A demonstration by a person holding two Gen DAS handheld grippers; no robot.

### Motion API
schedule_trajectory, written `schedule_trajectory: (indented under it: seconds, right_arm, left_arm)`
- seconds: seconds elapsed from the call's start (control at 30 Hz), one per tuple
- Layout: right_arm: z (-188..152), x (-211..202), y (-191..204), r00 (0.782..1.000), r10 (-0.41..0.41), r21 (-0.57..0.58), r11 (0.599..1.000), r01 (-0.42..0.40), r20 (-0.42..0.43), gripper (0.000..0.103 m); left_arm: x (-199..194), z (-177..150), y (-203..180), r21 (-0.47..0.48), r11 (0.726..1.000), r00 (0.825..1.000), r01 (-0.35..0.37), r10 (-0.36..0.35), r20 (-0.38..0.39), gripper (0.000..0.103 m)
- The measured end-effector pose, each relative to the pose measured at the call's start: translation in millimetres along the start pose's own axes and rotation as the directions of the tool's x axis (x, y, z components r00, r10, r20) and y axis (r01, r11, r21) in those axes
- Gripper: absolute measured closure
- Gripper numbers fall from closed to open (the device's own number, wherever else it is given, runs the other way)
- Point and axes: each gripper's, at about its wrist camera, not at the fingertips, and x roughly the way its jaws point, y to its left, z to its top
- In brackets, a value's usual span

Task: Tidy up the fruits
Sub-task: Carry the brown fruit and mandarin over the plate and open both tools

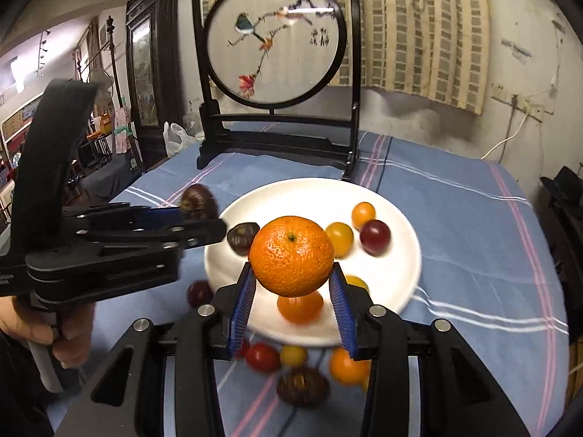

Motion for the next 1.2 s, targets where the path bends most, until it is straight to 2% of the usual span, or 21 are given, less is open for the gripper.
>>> schedule_trajectory:
  seconds: [0.13,0.3,0.33,0.37,0.47,0.53,0.6,0.67,0.8,0.93,1.03,1.2]
  right_arm:
    - [6,47,-6,0.997,-0.007,0.027,1.000,0.009,-0.082,0.061]
    - [6,78,-8,0.992,-0.015,0.048,0.999,0.021,-0.128,0.060]
    - [5,82,-9,0.990,-0.017,0.052,0.998,0.024,-0.139,0.059]
    - [5,84,-9,0.990,-0.023,0.052,0.998,0.030,-0.136,0.060]
    - [5,80,-5,0.993,-0.034,0.022,0.999,0.037,-0.114,0.057]
    - [6,70,-5,0.995,-0.047,0.019,0.999,0.049,-0.088,0.049]
    - [6,58,-9,0.997,-0.039,0.038,0.998,0.042,-0.070,0.049]
    - [3,46,-14,0.998,-0.032,0.059,0.998,0.036,-0.058,0.049]
    - [-8,24,-22,0.998,-0.043,0.084,0.995,0.047,-0.045,0.043]
    - [-25,4,-31,0.997,-0.060,0.114,0.991,0.065,-0.051,0.042]
    - [-38,-7,-36,0.996,-0.068,0.131,0.989,0.075,-0.057,0.041]
    - [-67,-27,-39,0.995,-0.069,0.143,0.987,0.079,-0.076,0.040]
  left_arm:
    - [40,19,13,-0.042,0.999,0.999,-0.020,0.018,-0.047,0.061]
    - [77,23,19,-0.066,0.996,0.994,-0.067,0.061,-0.090,0.061]
    - [82,24,21,-0.078,0.994,0.994,-0.072,0.065,-0.094,0.058]
    - [84,23,22,-0.088,0.993,0.994,-0.073,0.064,-0.092,0.050]
    - [87,26,20,-0.091,0.992,0.994,-0.083,0.076,-0.083,0.046]
    - [83,26,17,-0.075,0.994,0.993,-0.084,0.078,-0.086,0.044]
    - [73,24,13,-0.070,0.994,0.994,-0.089,0.083,-0.076,0.040]
    - [57,20,9,-0.057,0.993,0.993,-0.108,0.105,-0.054,0.032]
    - [27,7,-3,-0.015,0.995,0.995,-0.104,0.104,0.004,0.031]
    - [10,-9,-12,-0.008,0.995,0.995,-0.099,0.099,-0.001,0.031]
    - [-4,-22,-15,-0.019,0.997,0.997,-0.077,0.077,0.000,0.026]
    - [-26,-53,-18,0.006,0.997,0.996,-0.083,0.083,0.015,0.025]
